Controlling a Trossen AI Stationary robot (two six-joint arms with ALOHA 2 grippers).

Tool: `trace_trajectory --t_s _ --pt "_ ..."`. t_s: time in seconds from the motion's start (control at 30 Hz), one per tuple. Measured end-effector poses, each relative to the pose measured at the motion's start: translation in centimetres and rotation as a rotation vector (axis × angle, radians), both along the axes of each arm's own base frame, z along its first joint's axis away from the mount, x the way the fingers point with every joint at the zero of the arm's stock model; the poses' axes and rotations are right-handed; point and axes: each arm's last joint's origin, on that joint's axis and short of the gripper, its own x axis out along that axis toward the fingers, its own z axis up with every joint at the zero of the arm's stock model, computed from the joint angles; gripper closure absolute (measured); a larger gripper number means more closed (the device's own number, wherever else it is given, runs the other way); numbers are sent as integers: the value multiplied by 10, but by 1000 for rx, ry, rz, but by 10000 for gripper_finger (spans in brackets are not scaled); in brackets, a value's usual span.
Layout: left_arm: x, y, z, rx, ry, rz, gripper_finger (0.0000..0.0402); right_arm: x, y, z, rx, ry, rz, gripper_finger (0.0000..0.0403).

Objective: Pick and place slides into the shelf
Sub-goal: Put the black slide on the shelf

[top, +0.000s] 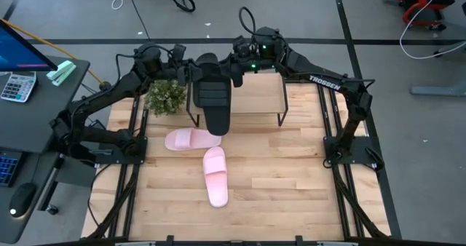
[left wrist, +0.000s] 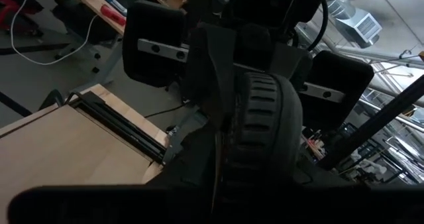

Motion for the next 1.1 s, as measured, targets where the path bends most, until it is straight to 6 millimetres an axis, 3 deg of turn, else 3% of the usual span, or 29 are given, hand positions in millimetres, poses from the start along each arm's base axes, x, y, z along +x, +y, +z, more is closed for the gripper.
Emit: trace_trajectory --t_s 0.33,0.6,0.93,1.1 --pt "0 0 0 1 0 2 333 -2 -2 0 32 3 18 293" --pt "0 0 0 2 1 7 322 -10 -6 4 46 15 13 290" --pt "-2 3 0 2 -1 25 331 -18 0 5 63 75 14 255" --pt "-3 4 1 7 -6 32 320 -18 0 4 60 87 -6 270"
